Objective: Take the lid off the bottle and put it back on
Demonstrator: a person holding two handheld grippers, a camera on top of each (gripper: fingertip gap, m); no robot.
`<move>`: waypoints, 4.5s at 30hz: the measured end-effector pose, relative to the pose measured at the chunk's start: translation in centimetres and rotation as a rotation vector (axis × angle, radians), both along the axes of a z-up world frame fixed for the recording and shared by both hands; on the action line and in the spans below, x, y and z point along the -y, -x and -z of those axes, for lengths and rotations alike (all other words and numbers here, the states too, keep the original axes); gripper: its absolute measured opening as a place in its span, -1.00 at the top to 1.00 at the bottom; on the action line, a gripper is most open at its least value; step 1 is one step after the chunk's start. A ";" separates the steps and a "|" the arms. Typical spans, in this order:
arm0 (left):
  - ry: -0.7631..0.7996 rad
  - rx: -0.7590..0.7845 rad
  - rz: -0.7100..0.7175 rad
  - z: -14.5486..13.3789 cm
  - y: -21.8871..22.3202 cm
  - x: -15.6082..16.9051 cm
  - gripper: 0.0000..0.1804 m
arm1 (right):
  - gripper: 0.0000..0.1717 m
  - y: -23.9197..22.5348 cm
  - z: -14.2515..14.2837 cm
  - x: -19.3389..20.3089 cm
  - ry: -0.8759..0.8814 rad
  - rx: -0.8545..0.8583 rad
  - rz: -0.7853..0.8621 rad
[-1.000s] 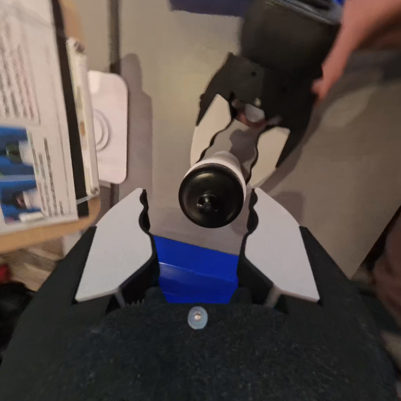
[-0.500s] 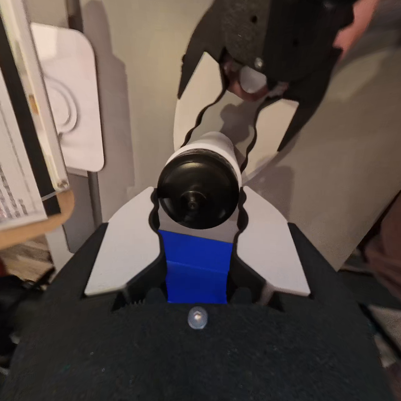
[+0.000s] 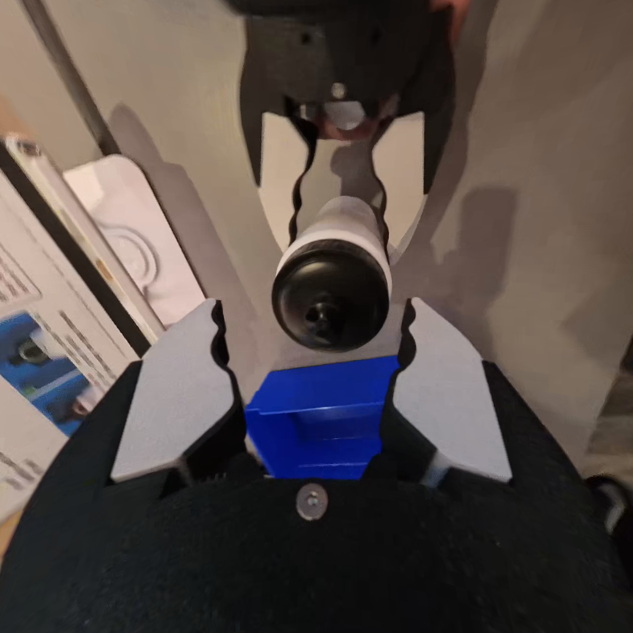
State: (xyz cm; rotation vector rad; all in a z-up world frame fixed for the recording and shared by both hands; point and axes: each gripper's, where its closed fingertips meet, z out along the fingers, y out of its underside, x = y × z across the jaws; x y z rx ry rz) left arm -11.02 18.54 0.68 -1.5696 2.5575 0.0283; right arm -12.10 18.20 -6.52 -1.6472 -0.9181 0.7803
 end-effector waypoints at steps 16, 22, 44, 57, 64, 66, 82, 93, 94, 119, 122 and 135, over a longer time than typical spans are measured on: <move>0.138 0.023 -0.492 2.2 1.3 0.8 0.18 | 0.13 0.1 0.0 0.1 -0.001 0.004 -0.005; -0.145 -0.111 0.271 2.7 1.9 -0.5 0.14 | 0.13 0.4 0.1 0.2 -0.012 0.019 -0.005; 0.104 0.115 -0.376 1.6 1.0 -0.1 0.11 | 0.17 0.0 0.5 -0.3 -0.008 0.030 0.029; 0.071 0.067 -0.310 2.0 1.5 0.3 0.20 | -0.01 2.3 2.8 -1.5 -0.030 0.001 0.050; -0.003 -0.021 -0.065 2.1 2.0 0.4 0.20 | 0.00 2.5 2.8 -1.2 -0.032 0.022 0.020; -0.028 -0.028 0.033 2.1 2.0 0.5 0.19 | 0.00 2.4 2.9 -1.0 -0.032 0.025 0.010; -0.003 -0.021 0.251 2.2 1.7 0.3 0.19 | 0.00 2.2 2.8 -0.7 -0.018 0.005 -0.022; -0.057 -0.080 0.123 3.2 1.7 0.2 0.03 | -0.01 1.9 2.8 -0.9 0.010 0.020 0.010; -0.077 -0.097 0.108 3.5 1.8 0.0 -0.01 | -0.02 1.8 2.7 -1.0 0.004 0.032 0.023; -0.009 -0.140 0.263 2.3 1.4 0.4 0.17 | 0.02 1.7 0.4 -0.7 -0.033 -0.090 0.003; -0.016 -0.140 0.249 2.3 1.4 0.5 0.17 | 0.02 1.7 0.4 -0.7 -0.032 -0.087 0.000; 0.241 0.136 -0.583 -0.1 0.6 0.6 0.03 | 0.02 1.5 0.4 -0.9 -0.038 -0.080 0.025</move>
